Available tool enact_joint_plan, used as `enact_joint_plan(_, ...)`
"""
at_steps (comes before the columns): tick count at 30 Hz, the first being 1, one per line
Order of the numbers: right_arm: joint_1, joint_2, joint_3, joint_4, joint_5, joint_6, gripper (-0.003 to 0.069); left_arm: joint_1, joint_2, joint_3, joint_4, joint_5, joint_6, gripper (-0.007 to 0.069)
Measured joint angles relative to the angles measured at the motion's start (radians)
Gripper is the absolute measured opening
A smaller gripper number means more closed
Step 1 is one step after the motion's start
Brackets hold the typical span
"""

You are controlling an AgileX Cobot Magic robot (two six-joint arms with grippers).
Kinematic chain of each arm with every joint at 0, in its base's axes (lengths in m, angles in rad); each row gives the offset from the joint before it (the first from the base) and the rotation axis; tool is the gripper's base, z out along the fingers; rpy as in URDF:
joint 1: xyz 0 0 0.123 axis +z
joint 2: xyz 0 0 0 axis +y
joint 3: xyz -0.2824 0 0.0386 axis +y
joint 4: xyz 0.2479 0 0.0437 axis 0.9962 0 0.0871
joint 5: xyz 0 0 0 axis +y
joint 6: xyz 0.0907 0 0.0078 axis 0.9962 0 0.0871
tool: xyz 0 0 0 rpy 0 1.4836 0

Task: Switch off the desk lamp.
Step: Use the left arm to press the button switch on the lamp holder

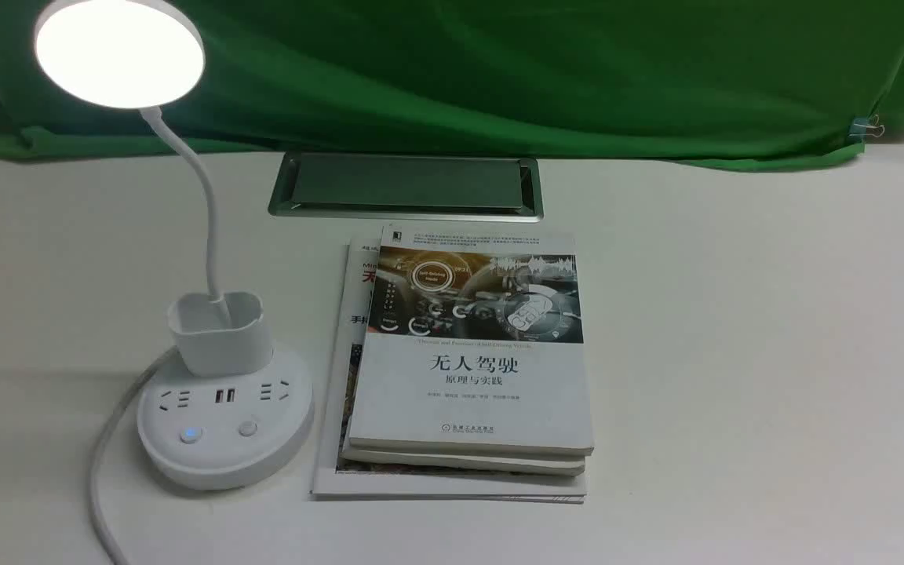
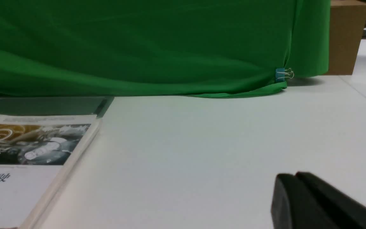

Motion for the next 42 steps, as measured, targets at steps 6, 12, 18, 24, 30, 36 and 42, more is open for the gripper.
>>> enact_joint_plan(6, 0.000, 0.000, 0.000, 0.000, -0.001, 0.000, 0.0036, 0.000, 0.000, 0.000, 0.003, 0.000, 0.000, 0.0019)
enact_joint_plan(12, 0.000, 0.000, 0.000, 0.000, -0.001, 0.000, 0.0036, 0.000, 0.000, 0.000, 0.019, -0.026, 0.002, 0.0019)
enact_joint_plan(18, 0.000, 0.000, 0.000, 0.000, -0.001, 0.000, 0.0036, 0.000, 0.000, 0.000, 0.023, -0.061, 0.003, 0.0019)
enact_joint_plan(24, 0.000, 0.000, 0.000, 0.000, -0.001, 0.000, 0.0036, 0.000, 0.000, 0.000, 0.023, -0.061, 0.003, 0.0019)
enact_joint_plan(30, 0.000, 0.000, 0.000, 0.000, -0.001, 0.000, 0.0036, 0.000, 0.000, 0.000, -0.020, -0.122, 0.001, 0.0019)
enact_joint_plan(36, 0.000, 0.000, 0.000, 0.000, -0.001, 0.000, 0.0036, 0.000, 0.000, 0.000, -0.226, -0.329, -0.050, 0.0019)
enact_joint_plan(42, 0.000, 0.000, 0.000, 0.000, -0.001, 0.000, 0.0036, 0.000, 0.000, -0.012, -0.186, -0.573, -0.067, 0.0019)
